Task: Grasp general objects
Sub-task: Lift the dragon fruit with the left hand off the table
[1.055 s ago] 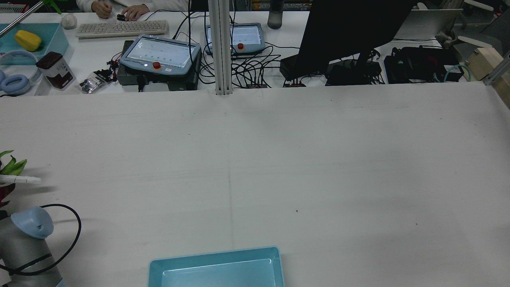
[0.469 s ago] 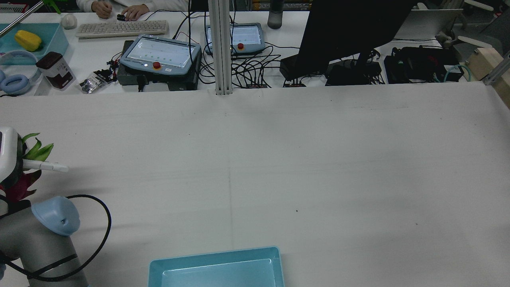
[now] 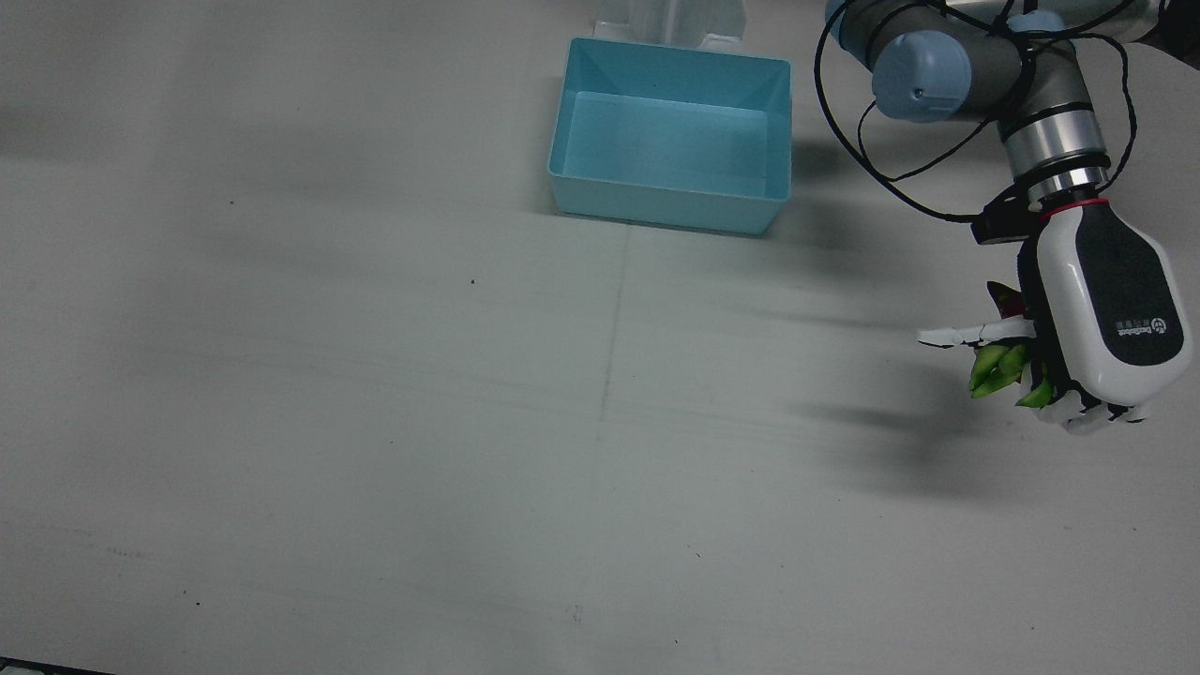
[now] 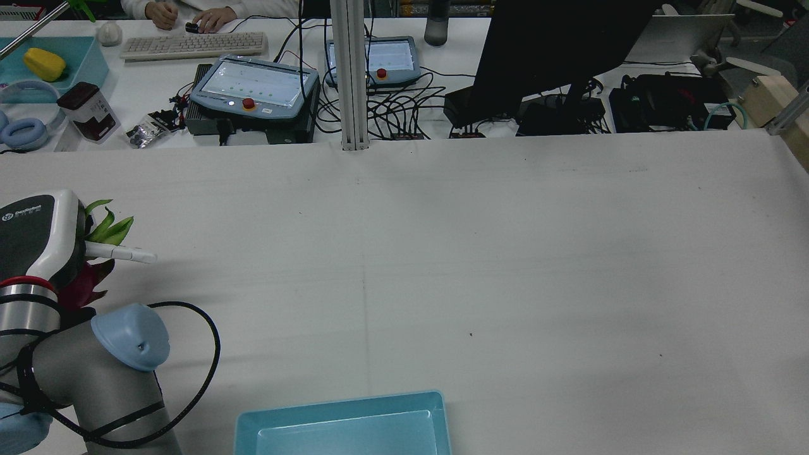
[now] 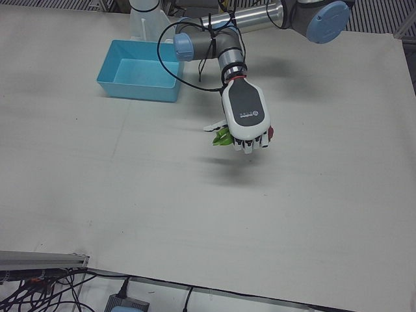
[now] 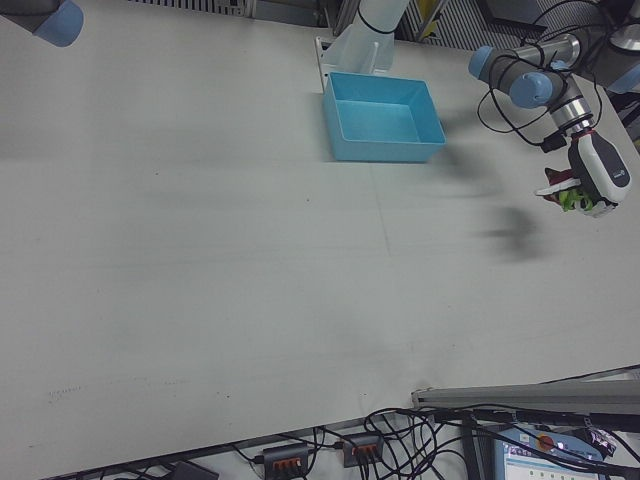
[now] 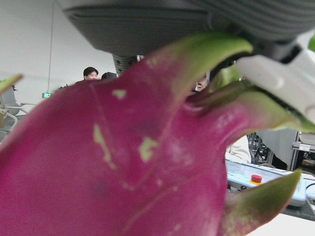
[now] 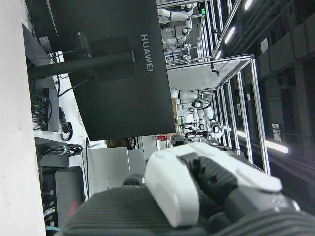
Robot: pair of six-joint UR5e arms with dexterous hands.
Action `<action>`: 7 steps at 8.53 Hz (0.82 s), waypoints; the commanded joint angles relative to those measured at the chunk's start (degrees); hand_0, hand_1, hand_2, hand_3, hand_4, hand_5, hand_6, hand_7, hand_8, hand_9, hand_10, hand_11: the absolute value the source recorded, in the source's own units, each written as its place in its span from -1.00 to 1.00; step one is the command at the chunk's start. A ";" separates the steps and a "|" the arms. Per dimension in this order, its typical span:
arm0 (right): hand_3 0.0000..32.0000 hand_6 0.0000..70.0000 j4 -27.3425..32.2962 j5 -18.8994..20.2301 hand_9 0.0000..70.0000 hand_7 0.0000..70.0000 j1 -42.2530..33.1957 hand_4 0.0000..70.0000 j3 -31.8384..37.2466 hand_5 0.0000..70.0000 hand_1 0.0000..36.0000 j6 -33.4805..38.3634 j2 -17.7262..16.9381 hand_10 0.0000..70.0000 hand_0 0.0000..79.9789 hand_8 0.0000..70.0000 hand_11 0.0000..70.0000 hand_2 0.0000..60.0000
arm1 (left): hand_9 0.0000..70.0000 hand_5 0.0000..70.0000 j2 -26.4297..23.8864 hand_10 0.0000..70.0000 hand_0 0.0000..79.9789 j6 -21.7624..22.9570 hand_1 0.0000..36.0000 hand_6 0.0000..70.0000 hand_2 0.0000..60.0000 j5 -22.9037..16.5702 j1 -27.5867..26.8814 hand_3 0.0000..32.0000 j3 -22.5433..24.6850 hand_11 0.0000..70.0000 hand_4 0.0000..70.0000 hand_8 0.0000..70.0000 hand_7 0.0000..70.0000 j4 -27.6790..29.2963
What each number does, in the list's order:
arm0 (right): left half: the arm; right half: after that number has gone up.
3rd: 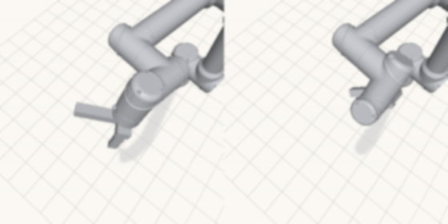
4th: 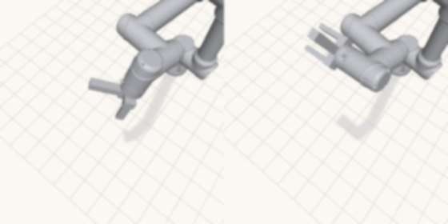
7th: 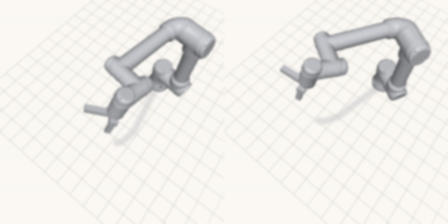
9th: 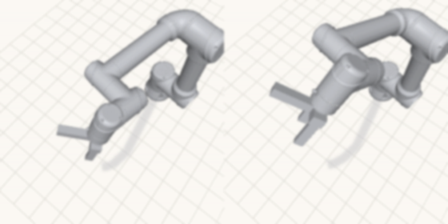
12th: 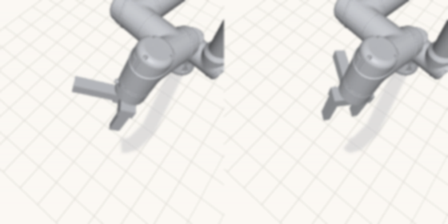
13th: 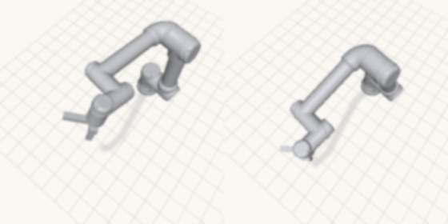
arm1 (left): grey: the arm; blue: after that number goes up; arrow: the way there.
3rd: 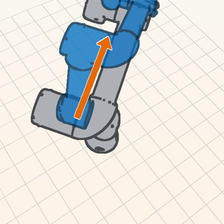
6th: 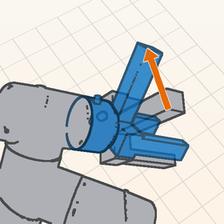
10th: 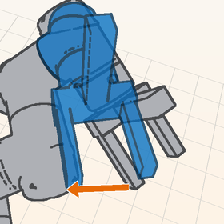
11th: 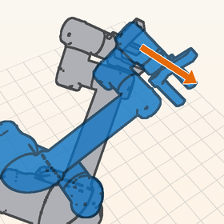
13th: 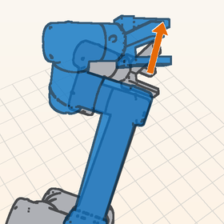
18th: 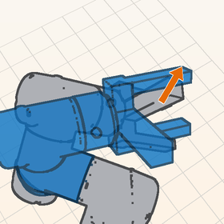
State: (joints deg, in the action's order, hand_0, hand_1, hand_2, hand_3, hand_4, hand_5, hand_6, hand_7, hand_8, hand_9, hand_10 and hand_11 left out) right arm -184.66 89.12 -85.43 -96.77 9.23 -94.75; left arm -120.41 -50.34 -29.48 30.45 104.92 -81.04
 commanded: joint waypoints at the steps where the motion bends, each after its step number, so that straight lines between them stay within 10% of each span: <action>1: -1.00 -1.00 0.00 0.00 -1.00 -1.00 0.00 -1.00 0.00 -1.00 -1.00 0.00 0.00 -1.00 -1.00 -1.00 -1.00 -1.00 | 1.00 1.00 -0.62 1.00 -1.00 -0.02 -1.00 1.00 -0.89 -1.01 -1.61 -1.00 3.44 1.00 0.79 1.00 1.00 6.93; 7: -1.00 -1.00 0.00 0.00 -1.00 -1.00 0.00 -1.00 0.00 -1.00 -1.00 0.00 0.00 -1.00 -1.00 -1.00 -1.00 -1.00 | 1.00 1.00 -0.71 1.00 -1.00 -0.46 -1.00 1.00 -0.94 -11.45 -3.56 -1.00 7.66 1.00 0.65 1.00 1.00 19.92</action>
State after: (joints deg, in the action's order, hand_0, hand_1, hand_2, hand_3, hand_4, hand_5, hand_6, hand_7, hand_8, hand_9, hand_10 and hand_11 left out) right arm -184.63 89.12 -85.43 -96.77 9.23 -94.75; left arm -121.08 -50.55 -35.93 27.12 110.75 -67.06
